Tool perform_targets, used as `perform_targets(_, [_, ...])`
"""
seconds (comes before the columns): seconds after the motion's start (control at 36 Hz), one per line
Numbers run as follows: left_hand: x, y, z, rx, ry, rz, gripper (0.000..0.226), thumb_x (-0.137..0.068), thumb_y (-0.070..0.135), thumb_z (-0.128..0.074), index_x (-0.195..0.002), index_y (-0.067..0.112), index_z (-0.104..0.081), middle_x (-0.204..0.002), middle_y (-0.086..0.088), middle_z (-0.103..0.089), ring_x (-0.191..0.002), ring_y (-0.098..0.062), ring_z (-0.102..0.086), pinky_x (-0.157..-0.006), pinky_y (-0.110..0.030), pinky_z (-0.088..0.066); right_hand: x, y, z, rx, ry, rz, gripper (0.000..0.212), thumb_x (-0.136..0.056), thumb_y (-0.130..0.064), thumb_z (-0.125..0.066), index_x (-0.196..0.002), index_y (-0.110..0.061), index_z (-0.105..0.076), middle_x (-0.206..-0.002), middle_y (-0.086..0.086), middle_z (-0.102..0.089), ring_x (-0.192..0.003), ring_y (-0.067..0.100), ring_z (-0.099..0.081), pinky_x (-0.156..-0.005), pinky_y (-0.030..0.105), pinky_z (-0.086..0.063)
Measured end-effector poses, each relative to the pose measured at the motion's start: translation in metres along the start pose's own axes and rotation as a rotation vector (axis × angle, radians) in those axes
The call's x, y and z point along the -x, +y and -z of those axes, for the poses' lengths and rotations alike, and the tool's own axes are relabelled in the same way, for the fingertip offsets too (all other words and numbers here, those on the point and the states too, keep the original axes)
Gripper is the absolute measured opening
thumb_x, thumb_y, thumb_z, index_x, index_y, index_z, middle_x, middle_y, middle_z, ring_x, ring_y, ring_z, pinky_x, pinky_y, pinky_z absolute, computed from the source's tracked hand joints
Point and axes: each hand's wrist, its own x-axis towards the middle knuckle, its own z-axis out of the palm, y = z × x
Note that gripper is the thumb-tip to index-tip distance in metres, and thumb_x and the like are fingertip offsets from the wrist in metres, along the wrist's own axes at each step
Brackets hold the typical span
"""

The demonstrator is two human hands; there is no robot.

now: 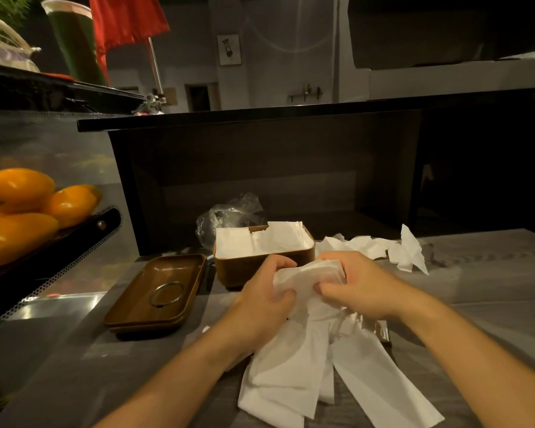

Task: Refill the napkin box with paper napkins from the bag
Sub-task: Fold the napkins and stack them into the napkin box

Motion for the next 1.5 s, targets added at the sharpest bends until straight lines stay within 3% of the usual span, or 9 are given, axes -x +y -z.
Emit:
perform_targets(0.31, [-0.001,0.002,0.000,0.065,0.071,-0.030,0.027,-0.097,0.027,-0.065,-0.112,0.047,-0.055,-0.110,0.025,-0.063,-0.103,0.001,-0.061,-0.081,-0.020,-0.056,-0.005,-0.014,-0.004,-0.385,0.357,0.094,0.013,-0.088,-0.020,-0.076,-0.099,-0.026,-0.072,-0.088,-0.013,-0.074,-0.088,0.006,-0.070,-0.071,0.020,-0.056])
perform_targets(0.44, [-0.004,0.010,0.005,0.165,0.144,-0.009,0.027,-0.095,0.025,-0.068,-0.110,0.043,-0.055,-0.114,0.016,-0.067,-0.104,-0.008,-0.067,-0.088,-0.031,-0.060,-0.010,-0.028,-0.009,-0.739,0.239,-0.110,0.015,-0.094,-0.022,-0.069,-0.108,-0.025,-0.067,-0.093,-0.012,-0.077,-0.087,0.010,-0.076,-0.070,0.026,-0.060])
perform_targets(0.56, [-0.008,0.020,0.012,0.133,0.151,0.020,0.027,-0.096,0.025,-0.067,-0.115,0.039,-0.054,-0.113,0.018,-0.064,-0.098,-0.007,-0.065,-0.070,-0.015,-0.058,-0.020,-0.040,-0.008,-0.521,0.221,-0.095,0.012,-0.097,-0.026,-0.065,-0.102,-0.037,-0.063,-0.101,-0.015,-0.073,-0.090,0.009,-0.073,-0.065,0.021,-0.059])
perform_targets(0.72, [-0.023,0.028,0.043,0.120,0.042,0.077,0.020,-0.104,0.044,-0.046,-0.105,0.030,-0.060,-0.113,0.003,-0.065,-0.106,-0.016,-0.064,-0.100,-0.037,-0.052,-0.048,-0.051,0.004,-0.245,0.222,-0.100,0.015,-0.099,-0.025,-0.064,-0.107,-0.037,-0.061,-0.111,-0.010,-0.067,-0.101,0.012,-0.066,-0.079,0.031,-0.060])
perform_targets(0.83, [-0.048,0.026,0.061,0.144,0.158,0.085,0.027,-0.102,0.045,-0.052,-0.122,0.028,-0.059,-0.115,0.008,-0.066,-0.107,-0.012,-0.064,-0.100,-0.039,-0.052,-0.063,-0.055,-0.001,-0.197,0.122,-0.122,0.017,-0.095,-0.031,-0.069,-0.110,-0.038,-0.066,-0.107,-0.012,-0.069,-0.101,0.010,-0.066,-0.076,0.029,-0.059])
perform_targets(0.97, [-0.083,0.022,0.082,-0.052,0.317,0.022,0.011,-0.098,0.029,-0.064,-0.108,0.028,-0.062,-0.102,0.010,-0.066,-0.091,-0.006,-0.065,-0.072,-0.020,-0.053,-0.088,-0.062,-0.002,-0.194,0.211,-0.162,0.011,-0.091,-0.027,-0.074,-0.100,-0.030,-0.067,-0.100,-0.007,-0.070,-0.096,0.013,-0.067,-0.078,0.028,-0.058])
perform_targets(1.14, [-0.105,0.007,0.096,-0.317,0.461,-0.139,0.026,-0.093,0.017,-0.070,-0.116,0.026,-0.059,-0.109,0.010,-0.059,-0.097,-0.007,-0.059,-0.080,-0.018,-0.050,-0.119,-0.060,-0.007,-0.143,0.289,-0.287,0.003,-0.093,-0.022,-0.073,-0.093,-0.019,-0.071,-0.097,0.003,-0.068,-0.091,0.019,-0.064,-0.087,0.036,-0.059])
perform_targets(1.25, [-0.106,0.000,0.099,-0.431,0.307,-0.196,0.020,-0.096,0.024,-0.065,-0.116,0.030,-0.064,-0.115,0.013,-0.058,-0.105,-0.004,-0.056,-0.089,-0.020,-0.049,-0.130,-0.060,-0.016,-0.109,0.223,-0.331,0.005,-0.092,-0.021,-0.073,-0.093,-0.016,-0.073,-0.094,0.006,-0.070,-0.086,0.020,-0.066,-0.068,0.028,-0.057])
perform_targets(1.5, [-0.108,-0.013,0.094,-0.684,-0.038,-0.136,0.041,-0.089,0.044,-0.072,-0.127,0.034,-0.061,-0.130,0.014,-0.059,-0.120,-0.007,-0.053,-0.105,-0.033,-0.046,-0.134,-0.060,-0.020,0.486,0.204,-0.293,0.032,-0.083,-0.043,-0.081,-0.108,-0.031,-0.066,-0.097,-0.006,-0.067,-0.087,0.015,-0.063,-0.075,0.032,-0.054])
